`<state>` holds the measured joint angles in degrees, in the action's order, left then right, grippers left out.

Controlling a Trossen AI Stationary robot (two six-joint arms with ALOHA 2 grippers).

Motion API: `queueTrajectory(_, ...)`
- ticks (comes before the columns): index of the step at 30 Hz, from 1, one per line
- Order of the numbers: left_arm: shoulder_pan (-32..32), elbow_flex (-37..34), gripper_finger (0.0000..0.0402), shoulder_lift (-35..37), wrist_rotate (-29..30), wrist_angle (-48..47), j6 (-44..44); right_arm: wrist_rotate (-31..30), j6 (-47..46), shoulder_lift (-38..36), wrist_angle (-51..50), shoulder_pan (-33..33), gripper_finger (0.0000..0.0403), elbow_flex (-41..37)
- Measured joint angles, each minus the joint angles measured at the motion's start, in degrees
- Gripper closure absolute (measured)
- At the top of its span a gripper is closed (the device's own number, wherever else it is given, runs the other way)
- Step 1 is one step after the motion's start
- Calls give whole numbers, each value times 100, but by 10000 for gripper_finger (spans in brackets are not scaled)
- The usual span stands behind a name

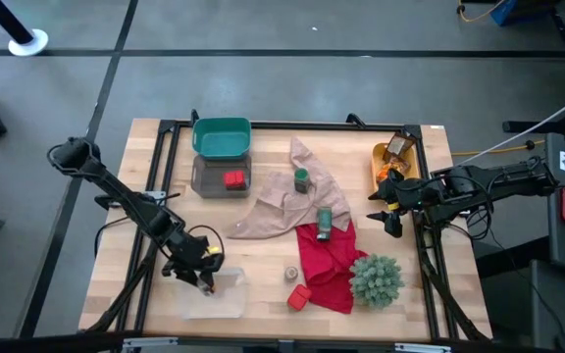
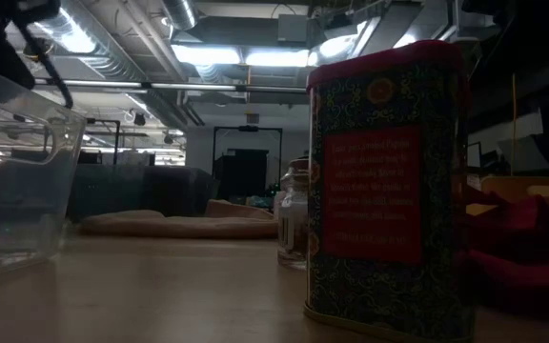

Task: Sort spices by type
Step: Put the left brown seasoning bottle into the transparent bin

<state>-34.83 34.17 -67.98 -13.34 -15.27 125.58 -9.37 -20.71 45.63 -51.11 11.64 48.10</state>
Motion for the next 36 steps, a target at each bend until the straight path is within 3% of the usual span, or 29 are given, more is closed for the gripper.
queueTrajectory(6,0,0,229,-1,26,-701,153,0,0,0,2,-2,136,0)
queueTrajectory(13,0,0,229,-1,714,-1193,127,0,0,0,2,-1,136,0)
queueTrajectory(24,-2,1,229,-1,1046,-1740,30,0,0,0,2,-2,136,0)
queueTrajectory(36,-2,0,229,-1,1075,-960,-458,0,0,0,0,0,136,0)
